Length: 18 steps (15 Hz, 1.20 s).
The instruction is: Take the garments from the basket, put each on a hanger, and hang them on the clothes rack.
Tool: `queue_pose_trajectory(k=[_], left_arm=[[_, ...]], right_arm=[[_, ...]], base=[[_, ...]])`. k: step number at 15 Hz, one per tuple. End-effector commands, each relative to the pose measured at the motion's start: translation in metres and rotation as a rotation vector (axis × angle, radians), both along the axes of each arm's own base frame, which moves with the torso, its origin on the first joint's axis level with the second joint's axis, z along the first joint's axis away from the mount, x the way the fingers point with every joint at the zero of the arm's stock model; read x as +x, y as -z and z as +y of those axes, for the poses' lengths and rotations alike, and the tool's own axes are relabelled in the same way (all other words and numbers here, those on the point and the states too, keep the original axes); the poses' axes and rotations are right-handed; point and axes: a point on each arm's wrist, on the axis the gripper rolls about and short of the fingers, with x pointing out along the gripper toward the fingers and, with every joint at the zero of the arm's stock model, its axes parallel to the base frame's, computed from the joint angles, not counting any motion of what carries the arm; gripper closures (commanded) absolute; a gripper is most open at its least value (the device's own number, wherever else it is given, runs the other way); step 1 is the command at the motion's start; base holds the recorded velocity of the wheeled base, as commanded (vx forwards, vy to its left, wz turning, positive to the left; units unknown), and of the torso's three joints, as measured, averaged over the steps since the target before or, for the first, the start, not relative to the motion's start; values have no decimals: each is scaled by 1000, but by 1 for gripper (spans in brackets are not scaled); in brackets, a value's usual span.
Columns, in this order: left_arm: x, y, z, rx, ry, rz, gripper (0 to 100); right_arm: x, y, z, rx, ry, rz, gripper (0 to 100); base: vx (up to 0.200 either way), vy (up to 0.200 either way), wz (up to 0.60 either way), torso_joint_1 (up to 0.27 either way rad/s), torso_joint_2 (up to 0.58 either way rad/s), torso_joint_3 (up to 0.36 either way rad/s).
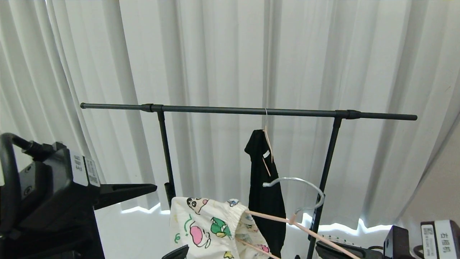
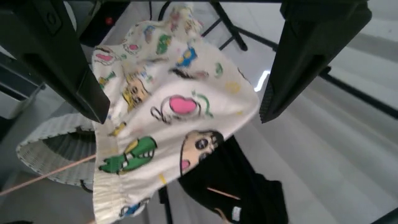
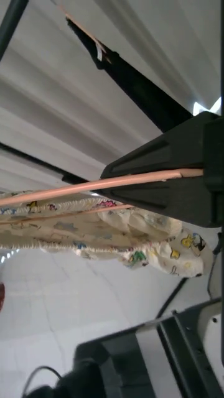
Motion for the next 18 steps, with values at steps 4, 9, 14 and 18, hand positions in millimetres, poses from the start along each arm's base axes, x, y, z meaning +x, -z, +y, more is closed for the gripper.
queue_pose_trajectory(k=[4,9,14,18], left_arm=[[6,12,1,47,148,14,0],[21,29,-17,124,332,51,0],[22,35,-25,157,429,42,0],[23,35,-37,166,475,42,0]], right_arm=[[-19,4,-9,4,-95,-3,100],[-26,6,-8,-3,-158,1,100],[-28,6,-7,-4,-177,-2,100],[-29,6,-6,-13,-186,-24,100]], base=[[0,0,0,0,0,0],[0,0,0,0,0,0],[0,0,0,0,0,0],[0,0,0,0,0,0]])
